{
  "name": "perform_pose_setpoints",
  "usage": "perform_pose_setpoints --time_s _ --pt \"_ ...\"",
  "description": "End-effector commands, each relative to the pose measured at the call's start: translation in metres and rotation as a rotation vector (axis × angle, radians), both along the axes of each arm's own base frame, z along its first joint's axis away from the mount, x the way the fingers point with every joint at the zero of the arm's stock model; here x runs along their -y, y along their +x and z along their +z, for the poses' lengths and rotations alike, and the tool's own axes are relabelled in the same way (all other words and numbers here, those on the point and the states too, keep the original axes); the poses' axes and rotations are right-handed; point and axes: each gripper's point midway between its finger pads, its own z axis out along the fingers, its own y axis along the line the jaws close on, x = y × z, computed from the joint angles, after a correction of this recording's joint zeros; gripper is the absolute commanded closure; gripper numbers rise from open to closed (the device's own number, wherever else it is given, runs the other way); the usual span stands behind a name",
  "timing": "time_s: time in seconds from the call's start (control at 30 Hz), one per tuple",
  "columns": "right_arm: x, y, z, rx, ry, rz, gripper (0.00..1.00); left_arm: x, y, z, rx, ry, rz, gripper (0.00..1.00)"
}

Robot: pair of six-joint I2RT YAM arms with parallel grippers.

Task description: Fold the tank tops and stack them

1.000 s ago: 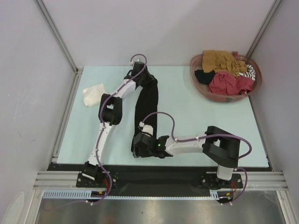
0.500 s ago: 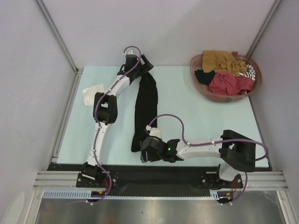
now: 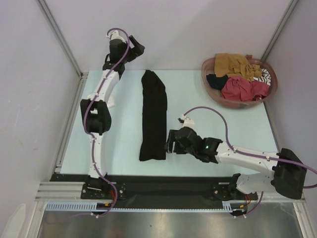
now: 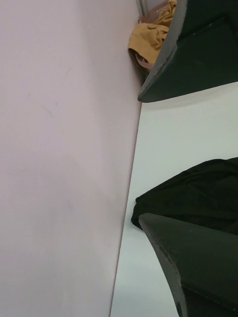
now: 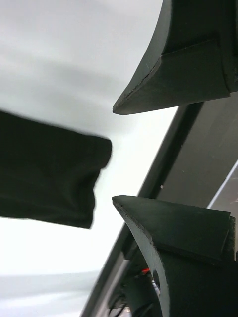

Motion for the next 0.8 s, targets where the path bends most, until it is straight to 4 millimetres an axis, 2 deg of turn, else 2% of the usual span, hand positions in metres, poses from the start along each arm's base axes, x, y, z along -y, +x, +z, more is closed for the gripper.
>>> perform_pose_setpoints --time_s 0.0,0.1,0.13,0.17,0.27,0.3,0.33,0.37,0.4,0.43,0.47,0.5,0.53,0.6,0.63,0.67,0.7,0.73,0.77 --pt "0.018 0.007 0.007 0.034 -0.026 -0.007 0.28 0.004 -0.001 -0.006 -0.009 0.04 0.004 0.0" --pt "0.027 0.012 0.006 0.031 -0.033 -0.02 0.29 0.007 -0.003 -0.012 -0.028 -0.01 -0.027 0.0" --pt "0.028 0.014 0.006 0.027 -0.027 -0.017 0.3 0.006 -0.006 -0.022 -0.053 -0.014 -0.032 0.0" --pt "0.031 0.019 0.004 0.027 -0.028 -0.018 0.3 0.006 -0.012 -0.01 -0.045 -0.016 -0.036 0.0" --pt "0.031 0.024 -0.004 -0.01 -0.01 0.003 0.36 0.002 -0.037 -0.026 -0.135 -0.001 -0.042 0.0" --pt "0.028 0.023 -0.007 -0.029 -0.004 0.026 0.37 0.003 -0.054 0.0 -0.109 0.002 -0.058 0.01" --pt "0.028 0.023 -0.011 -0.033 -0.006 0.033 0.37 0.004 -0.073 -0.029 -0.182 0.018 -0.094 0.01" --pt "0.025 0.026 -0.01 -0.028 0.004 0.041 0.38 0.005 -0.087 -0.032 -0.199 0.024 -0.113 0.01" --pt "0.025 0.027 -0.011 -0.029 0.002 0.053 0.38 0.003 -0.109 -0.001 -0.151 0.021 -0.127 0.01" --pt "0.024 0.029 -0.016 -0.038 -0.007 0.059 0.38 0.001 -0.132 -0.036 -0.237 0.033 -0.139 0.0" --pt "0.023 0.031 -0.017 -0.038 -0.003 0.065 0.38 -0.002 -0.149 -0.036 -0.251 0.034 -0.138 0.0" --pt "0.022 0.031 -0.02 -0.05 0.002 0.081 0.38 -0.004 -0.17 -0.015 -0.213 0.031 -0.136 0.0" --pt "0.021 0.032 -0.026 -0.063 -0.003 0.085 0.38 -0.008 -0.196 -0.047 -0.284 0.04 -0.133 0.0" --pt "0.012 0.028 -0.029 -0.085 0.033 0.123 0.4 -0.008 -0.226 -0.054 -0.292 0.062 -0.124 0.0" --pt "0.009 0.027 -0.032 -0.094 0.042 0.128 0.44 -0.01 -0.257 -0.058 -0.288 0.079 -0.129 0.0" --pt "0.004 0.025 -0.038 -0.11 0.054 0.142 0.45 -0.012 -0.27 -0.063 -0.288 0.094 -0.118 0.0" --pt "0.003 0.024 -0.04 -0.119 0.065 0.144 0.47 -0.003 -0.288 -0.064 -0.28 0.1 -0.143 0.0" --pt "0.0 0.023 -0.043 -0.136 0.08 0.147 0.5 -0.004 -0.313 -0.071 -0.277 0.114 -0.154 0.0" --pt "-0.005 0.022 -0.046 -0.14 0.099 0.158 0.51 -0.002 -0.327 -0.073 -0.272 0.119 -0.16 0.0"
